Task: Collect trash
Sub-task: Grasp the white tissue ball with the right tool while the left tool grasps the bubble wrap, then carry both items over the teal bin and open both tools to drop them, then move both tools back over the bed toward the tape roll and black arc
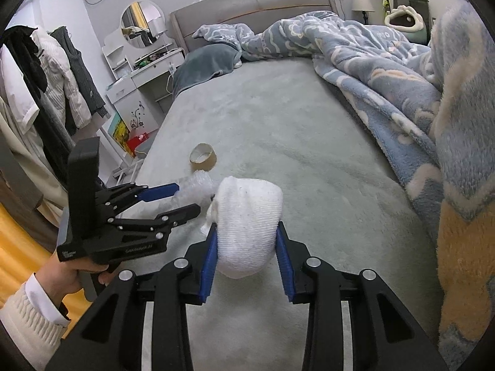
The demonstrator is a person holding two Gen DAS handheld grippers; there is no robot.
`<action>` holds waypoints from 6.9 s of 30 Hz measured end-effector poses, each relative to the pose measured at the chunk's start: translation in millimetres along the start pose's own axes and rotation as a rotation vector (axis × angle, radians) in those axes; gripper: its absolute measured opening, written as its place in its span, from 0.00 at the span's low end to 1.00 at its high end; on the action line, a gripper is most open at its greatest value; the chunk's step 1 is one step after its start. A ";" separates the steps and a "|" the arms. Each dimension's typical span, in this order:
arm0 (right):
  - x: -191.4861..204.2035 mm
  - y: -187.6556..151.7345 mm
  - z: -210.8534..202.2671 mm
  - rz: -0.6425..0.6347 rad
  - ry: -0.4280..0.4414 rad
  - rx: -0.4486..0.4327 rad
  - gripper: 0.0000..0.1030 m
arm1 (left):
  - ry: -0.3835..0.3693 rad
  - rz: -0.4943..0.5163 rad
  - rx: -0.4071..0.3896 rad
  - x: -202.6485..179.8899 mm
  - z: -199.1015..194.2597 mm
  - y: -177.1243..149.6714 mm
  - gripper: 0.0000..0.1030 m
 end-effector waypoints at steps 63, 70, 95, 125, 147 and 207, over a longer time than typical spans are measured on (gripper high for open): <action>241.8 -92.8 -22.1 -0.072 0.130 0.055 0.35 | 0.382 -0.406 0.083 84.7 -231.9 -180.5 0.33; 283.0 -104.0 -1.7 -0.100 0.173 0.086 0.35 | 0.356 -0.464 0.205 102.6 -231.6 -220.3 0.34; 333.6 -177.7 84.2 -0.174 0.144 0.308 0.35 | 0.320 -0.603 0.276 135.6 -266.7 -273.2 0.72; 341.0 -281.4 123.7 -0.329 0.078 0.612 0.55 | 0.399 -0.571 -0.182 179.3 -368.3 -182.0 0.49; 331.0 -136.7 65.1 -0.402 0.134 0.166 0.80 | 0.380 -0.323 -0.358 141.9 -367.4 -92.3 0.46; 62.3 6.0 73.3 -0.157 -0.184 -0.034 0.84 | 0.240 -0.265 -0.244 90.2 -158.9 -13.3 0.78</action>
Point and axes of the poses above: each gripper's, at about its wrist camera, not at the fingertips, and z roughly the way its jaws point, x to its left, y to its top, the point moved 7 cm from there along z, roughly the way its jaws point, and after that the axes turned 11 degrees about -x, right-handed, at the moved point
